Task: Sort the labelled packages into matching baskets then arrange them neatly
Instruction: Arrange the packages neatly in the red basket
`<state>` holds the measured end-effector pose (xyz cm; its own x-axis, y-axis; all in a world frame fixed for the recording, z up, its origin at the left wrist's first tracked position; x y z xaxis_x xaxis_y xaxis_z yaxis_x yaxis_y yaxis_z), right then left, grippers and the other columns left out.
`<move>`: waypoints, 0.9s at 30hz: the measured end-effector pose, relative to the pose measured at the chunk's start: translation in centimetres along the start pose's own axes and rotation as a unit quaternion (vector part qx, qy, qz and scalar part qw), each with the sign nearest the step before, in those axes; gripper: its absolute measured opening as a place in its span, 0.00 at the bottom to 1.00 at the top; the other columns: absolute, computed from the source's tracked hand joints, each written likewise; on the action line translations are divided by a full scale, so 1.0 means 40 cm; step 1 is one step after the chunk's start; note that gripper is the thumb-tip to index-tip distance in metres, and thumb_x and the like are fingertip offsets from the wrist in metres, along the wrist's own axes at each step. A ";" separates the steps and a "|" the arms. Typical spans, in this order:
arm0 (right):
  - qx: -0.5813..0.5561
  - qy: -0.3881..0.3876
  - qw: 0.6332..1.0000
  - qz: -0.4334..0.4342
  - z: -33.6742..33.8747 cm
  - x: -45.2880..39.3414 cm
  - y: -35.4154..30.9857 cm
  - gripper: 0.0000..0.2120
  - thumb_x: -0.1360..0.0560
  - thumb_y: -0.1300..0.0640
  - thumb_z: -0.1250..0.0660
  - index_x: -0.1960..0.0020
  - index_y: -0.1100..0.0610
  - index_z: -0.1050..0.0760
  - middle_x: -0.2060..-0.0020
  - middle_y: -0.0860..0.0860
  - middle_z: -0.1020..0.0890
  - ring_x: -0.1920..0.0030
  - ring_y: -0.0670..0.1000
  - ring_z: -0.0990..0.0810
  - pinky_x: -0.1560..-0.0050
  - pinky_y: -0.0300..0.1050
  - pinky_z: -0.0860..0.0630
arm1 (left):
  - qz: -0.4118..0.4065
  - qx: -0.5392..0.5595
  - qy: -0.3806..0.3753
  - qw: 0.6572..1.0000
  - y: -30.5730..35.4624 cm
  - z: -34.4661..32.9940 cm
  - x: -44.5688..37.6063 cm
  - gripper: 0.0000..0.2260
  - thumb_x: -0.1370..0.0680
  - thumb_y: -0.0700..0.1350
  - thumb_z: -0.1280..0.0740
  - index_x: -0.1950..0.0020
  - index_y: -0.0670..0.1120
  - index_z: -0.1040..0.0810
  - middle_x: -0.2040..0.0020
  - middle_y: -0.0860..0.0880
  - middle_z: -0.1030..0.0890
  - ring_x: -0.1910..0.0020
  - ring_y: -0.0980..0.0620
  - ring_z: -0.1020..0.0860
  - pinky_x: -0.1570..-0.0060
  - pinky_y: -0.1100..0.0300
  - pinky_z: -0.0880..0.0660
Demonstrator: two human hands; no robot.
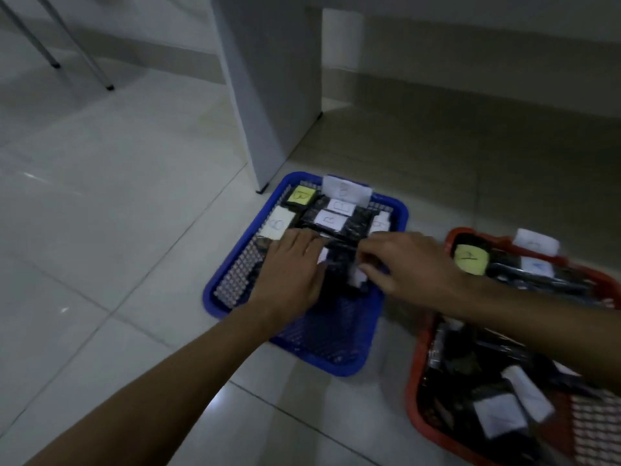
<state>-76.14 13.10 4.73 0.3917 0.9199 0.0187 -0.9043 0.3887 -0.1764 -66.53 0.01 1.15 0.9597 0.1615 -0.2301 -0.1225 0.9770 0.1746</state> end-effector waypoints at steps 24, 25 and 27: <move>-0.295 -0.130 0.910 -0.261 -0.196 0.589 0.279 0.17 0.26 0.48 0.28 0.38 0.47 0.24 0.56 0.41 0.19 0.52 0.42 0.20 0.49 0.43 0.22 | -0.318 0.102 -0.326 0.884 0.578 -0.284 -0.056 0.14 0.23 0.58 0.37 0.45 0.52 0.21 0.51 0.55 0.23 0.50 0.58 0.33 0.46 0.57 0.37; -0.308 -0.147 0.904 -0.258 -0.195 0.588 0.274 0.20 0.28 0.45 0.27 0.38 0.46 0.25 0.57 0.41 0.20 0.53 0.42 0.21 0.51 0.42 0.23 | -0.306 0.123 -0.333 0.883 0.576 -0.279 -0.062 0.11 0.22 0.54 0.36 0.45 0.51 0.20 0.52 0.55 0.22 0.52 0.57 0.33 0.45 0.56 0.35; -0.308 -0.152 0.904 -0.253 -0.189 0.582 0.267 0.23 0.31 0.40 0.24 0.41 0.45 0.26 0.56 0.41 0.24 0.55 0.41 0.24 0.57 0.40 0.27 | -0.294 0.146 -0.312 0.891 0.574 -0.266 -0.079 0.09 0.22 0.48 0.37 0.46 0.49 0.18 0.54 0.54 0.20 0.54 0.57 0.31 0.45 0.56 0.32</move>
<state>-75.38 38.28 -4.15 0.5801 0.6404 0.5033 -0.3194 0.7473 -0.5828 -75.06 23.43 -4.28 0.8014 -0.5646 0.1977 0.4312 0.7743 0.4632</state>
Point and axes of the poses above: each hand's wrist, its own x-axis away from the middle knuckle, its own z-axis out of the back of the hand, y = z × x, the point moved 5 cm from there along -x, towards the middle knuckle
